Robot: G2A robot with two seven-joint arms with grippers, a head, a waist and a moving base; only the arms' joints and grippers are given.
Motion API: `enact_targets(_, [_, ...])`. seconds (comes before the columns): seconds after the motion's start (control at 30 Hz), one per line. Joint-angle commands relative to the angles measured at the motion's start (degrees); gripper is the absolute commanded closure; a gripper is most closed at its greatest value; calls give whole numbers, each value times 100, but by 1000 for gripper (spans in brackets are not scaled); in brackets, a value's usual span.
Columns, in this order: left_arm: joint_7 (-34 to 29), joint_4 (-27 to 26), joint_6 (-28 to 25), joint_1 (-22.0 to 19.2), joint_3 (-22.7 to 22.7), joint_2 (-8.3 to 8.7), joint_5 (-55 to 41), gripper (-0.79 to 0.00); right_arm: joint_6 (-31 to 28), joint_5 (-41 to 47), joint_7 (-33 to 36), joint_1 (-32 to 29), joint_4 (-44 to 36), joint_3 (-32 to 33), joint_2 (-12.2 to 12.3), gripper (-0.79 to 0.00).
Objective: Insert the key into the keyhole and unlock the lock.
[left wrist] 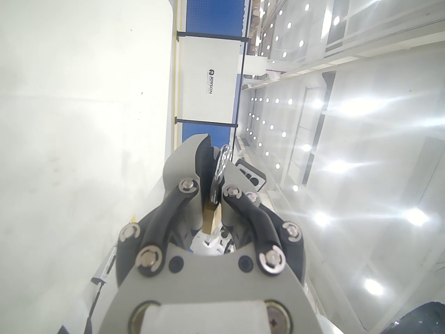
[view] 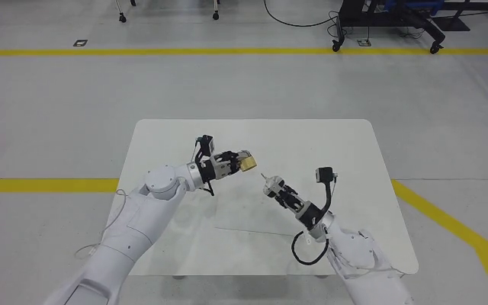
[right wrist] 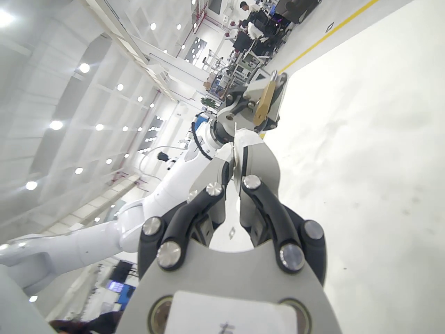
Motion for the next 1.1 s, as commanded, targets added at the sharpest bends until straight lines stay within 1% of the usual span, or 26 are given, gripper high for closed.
enact_targets(0.0, [-82,-5,205,-34,3,-30,-152,0,278,587,336,115,41,-89,-18,0])
enact_targets(0.1, [-71,72,465,-131,61,-87,-230,0,652,740,379,255,71,-188,-44,0])
enact_targets(0.17, [6,123,563,-192,101,-127,-238,0,859,728,240,308,92,-259,-67,0])
enact_targets(0.37, [189,174,651,-301,160,-206,-150,0,1102,529,-259,380,99,-399,-124,0])
enact_targets(0.57, [287,196,633,-317,82,-219,-50,0,1077,546,-446,342,99,-352,-145,0])
enact_targets(0.73, [328,186,574,-264,0,-208,63,0,1056,539,-501,309,87,-321,-157,0])
enact_targets(0.8, [297,171,626,-219,-23,-207,42,0,1012,478,-631,283,62,-299,-164,0])
enact_targets(1.07, [297,171,626,-219,-23,-207,42,0,976,496,-637,262,38,-305,-168,0])
